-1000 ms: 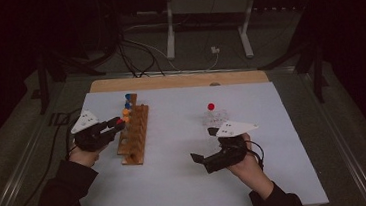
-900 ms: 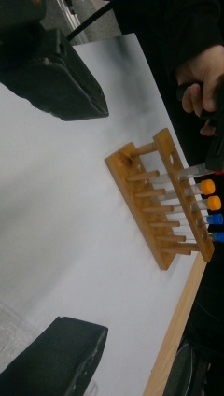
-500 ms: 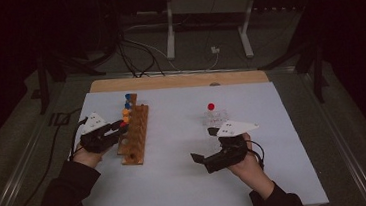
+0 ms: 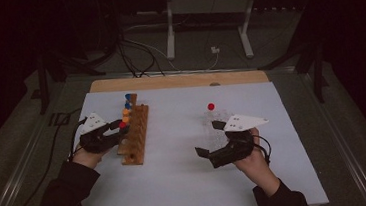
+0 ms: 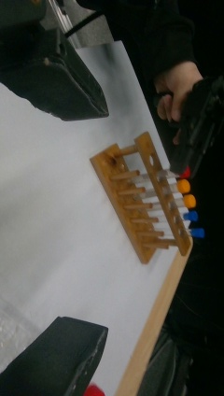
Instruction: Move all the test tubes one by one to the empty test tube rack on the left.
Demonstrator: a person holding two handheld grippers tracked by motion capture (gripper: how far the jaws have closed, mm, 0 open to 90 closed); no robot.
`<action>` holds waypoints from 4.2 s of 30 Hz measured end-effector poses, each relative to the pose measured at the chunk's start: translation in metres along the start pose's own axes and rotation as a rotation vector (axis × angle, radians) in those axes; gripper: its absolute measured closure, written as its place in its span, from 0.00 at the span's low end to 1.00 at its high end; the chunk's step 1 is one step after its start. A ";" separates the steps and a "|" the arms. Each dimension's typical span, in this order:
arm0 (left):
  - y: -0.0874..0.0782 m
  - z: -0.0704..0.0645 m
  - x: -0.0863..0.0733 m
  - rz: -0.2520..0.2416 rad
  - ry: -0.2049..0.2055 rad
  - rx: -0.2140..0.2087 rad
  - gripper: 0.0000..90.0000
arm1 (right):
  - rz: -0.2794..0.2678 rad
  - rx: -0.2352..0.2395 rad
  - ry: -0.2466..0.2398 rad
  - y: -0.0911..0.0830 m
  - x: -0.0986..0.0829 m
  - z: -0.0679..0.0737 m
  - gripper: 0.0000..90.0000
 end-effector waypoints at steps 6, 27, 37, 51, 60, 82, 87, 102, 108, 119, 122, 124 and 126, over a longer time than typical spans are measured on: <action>-0.015 -0.012 0.009 -0.046 -0.027 -0.043 0.20 | -0.024 -0.021 0.011 -0.006 0.007 -0.011 0.00; -0.032 -0.040 0.005 -0.051 -0.017 -0.132 0.02 | 0.125 -0.218 0.130 0.019 -0.039 -0.121 0.17; -0.031 -0.043 0.005 -0.039 0.005 -0.131 0.02 | 0.184 -0.218 0.104 0.038 -0.043 -0.142 0.54; -0.031 -0.042 0.005 -0.040 0.000 -0.131 0.02 | 0.238 -0.214 0.079 0.056 -0.043 -0.146 0.83; -0.031 -0.044 0.005 -0.031 0.012 -0.140 0.02 | 0.204 -0.221 0.068 0.044 -0.029 -0.142 0.84; -0.035 -0.065 0.016 -0.033 0.057 -0.200 0.02 | 0.135 -0.171 -0.043 0.014 0.022 -0.092 0.84; -0.035 -0.071 0.017 -0.029 0.063 -0.217 0.02 | 0.144 -0.129 -0.055 0.018 0.017 -0.075 0.84; -0.032 -0.089 0.019 -0.031 0.092 -0.254 0.02 | 0.186 -0.028 -0.057 0.034 -0.015 -0.032 0.84; -0.031 -0.100 0.020 -0.026 0.096 -0.293 0.02 | 0.202 0.003 -0.062 0.040 -0.028 -0.014 0.84; -0.028 -0.123 0.025 -0.030 0.107 -0.356 0.02 | 0.233 0.026 -0.064 0.048 -0.046 0.008 0.84; -0.027 -0.130 0.026 -0.029 0.099 -0.370 0.02 | 0.227 0.032 -0.064 0.047 -0.047 0.013 0.84; -0.026 -0.135 0.028 -0.028 0.085 -0.389 0.02 | 0.228 0.033 -0.069 0.047 -0.047 0.016 0.84; -0.025 -0.140 0.029 -0.018 0.086 -0.395 0.03 | 0.222 0.036 -0.071 0.047 -0.046 0.018 0.84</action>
Point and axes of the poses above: each handheld gripper's, and its own axes: y roughly forward along the jaws, x roughly out of its top, z roughly to its left, the point moved 6 cm from there along y, roughly forward along the jaws, and after that the axes turned 8 degrees about x, right-handed, at the moved point
